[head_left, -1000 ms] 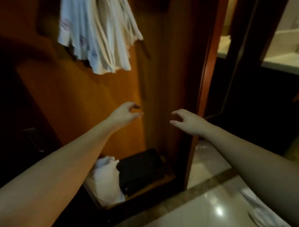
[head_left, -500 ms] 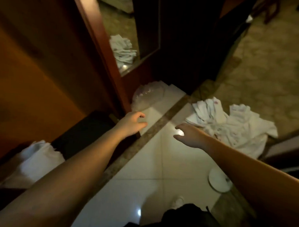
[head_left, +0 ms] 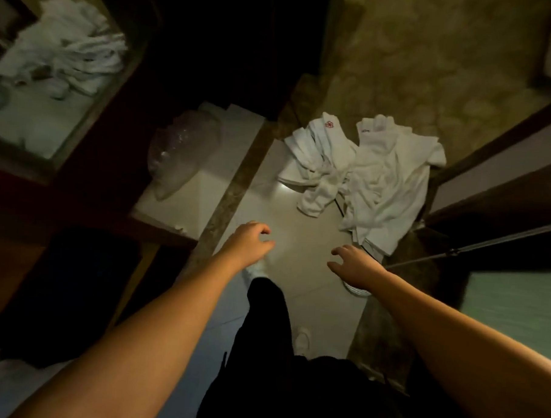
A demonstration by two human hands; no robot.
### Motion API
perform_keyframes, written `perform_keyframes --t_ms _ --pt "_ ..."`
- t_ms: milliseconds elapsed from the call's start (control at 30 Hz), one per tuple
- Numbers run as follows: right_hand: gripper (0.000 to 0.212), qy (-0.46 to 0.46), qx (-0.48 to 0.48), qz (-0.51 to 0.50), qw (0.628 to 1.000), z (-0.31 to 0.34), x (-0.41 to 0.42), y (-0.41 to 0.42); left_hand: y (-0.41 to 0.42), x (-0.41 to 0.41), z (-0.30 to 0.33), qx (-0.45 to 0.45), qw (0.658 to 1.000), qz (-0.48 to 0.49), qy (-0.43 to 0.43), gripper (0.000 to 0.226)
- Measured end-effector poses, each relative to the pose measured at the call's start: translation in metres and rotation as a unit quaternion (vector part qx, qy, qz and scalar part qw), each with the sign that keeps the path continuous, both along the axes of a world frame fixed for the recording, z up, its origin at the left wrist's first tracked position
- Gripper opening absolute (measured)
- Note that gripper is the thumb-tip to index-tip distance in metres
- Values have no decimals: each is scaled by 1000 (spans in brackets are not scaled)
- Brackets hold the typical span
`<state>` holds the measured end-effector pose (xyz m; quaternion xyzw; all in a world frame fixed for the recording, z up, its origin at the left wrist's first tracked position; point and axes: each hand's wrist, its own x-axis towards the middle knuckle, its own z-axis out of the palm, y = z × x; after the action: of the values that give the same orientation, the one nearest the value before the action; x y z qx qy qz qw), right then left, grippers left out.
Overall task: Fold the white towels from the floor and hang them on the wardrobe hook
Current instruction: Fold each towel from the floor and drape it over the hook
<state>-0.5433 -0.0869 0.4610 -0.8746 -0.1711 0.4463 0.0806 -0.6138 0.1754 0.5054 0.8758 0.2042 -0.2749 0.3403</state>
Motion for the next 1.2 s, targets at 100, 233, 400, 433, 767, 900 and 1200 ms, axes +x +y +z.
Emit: perform_keyframes --t_ms 100,233,400,433,767,900,1200 --pt "53 24 -7 -46 999 -37 35 -3 -1 54 -41 -17 999 -24 19 35" --pt "50 57 -44 -108 992 -85 80 -4 5 127 -96 -39 996 -58 60 39" --pt "51 93 -83 -194 973 -139 144 9 30 216 -163 -53 987 -100 116 37" --pt "50 98 -85 -207 970 -149 156 11 35 234 -176 -48 986 -107 120 36" --pt "50 130 -59 -393 909 -267 238 -18 -1 347 -309 -103 970 -117 185 26" --pt "44 109 -55 -439 890 -332 268 -43 -52 377 -369 -187 956 -13 223 19" --pt "66 70 -9 -486 871 -482 313 -86 -164 419 -517 -275 909 82 303 11"
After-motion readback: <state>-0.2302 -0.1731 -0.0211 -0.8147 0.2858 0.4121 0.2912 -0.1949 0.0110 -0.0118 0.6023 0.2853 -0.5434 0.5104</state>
